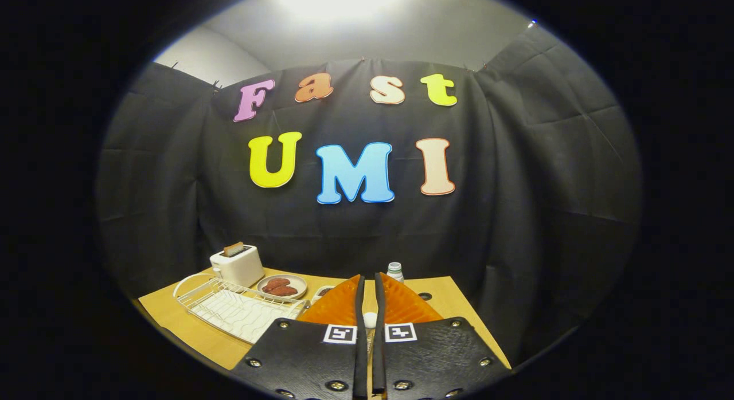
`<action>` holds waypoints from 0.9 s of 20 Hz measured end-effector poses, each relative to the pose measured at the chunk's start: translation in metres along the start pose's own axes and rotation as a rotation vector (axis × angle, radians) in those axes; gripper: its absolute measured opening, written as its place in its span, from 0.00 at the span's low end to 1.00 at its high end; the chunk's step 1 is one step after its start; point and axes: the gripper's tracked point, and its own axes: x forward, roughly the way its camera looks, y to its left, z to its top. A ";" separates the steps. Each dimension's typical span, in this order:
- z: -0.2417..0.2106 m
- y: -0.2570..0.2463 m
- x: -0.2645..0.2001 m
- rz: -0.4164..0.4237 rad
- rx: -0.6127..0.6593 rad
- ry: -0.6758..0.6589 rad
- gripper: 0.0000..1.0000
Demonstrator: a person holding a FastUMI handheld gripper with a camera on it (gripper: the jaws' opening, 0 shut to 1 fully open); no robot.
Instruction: Take the plate from the dish rack, then take the spoon from the basket and place it into the plate.
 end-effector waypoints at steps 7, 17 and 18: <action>-0.017 0.031 -0.022 0.053 -0.026 0.041 0.03; -0.087 0.119 -0.034 0.273 -0.088 0.183 0.04; -0.094 0.127 -0.035 0.291 -0.092 0.198 0.03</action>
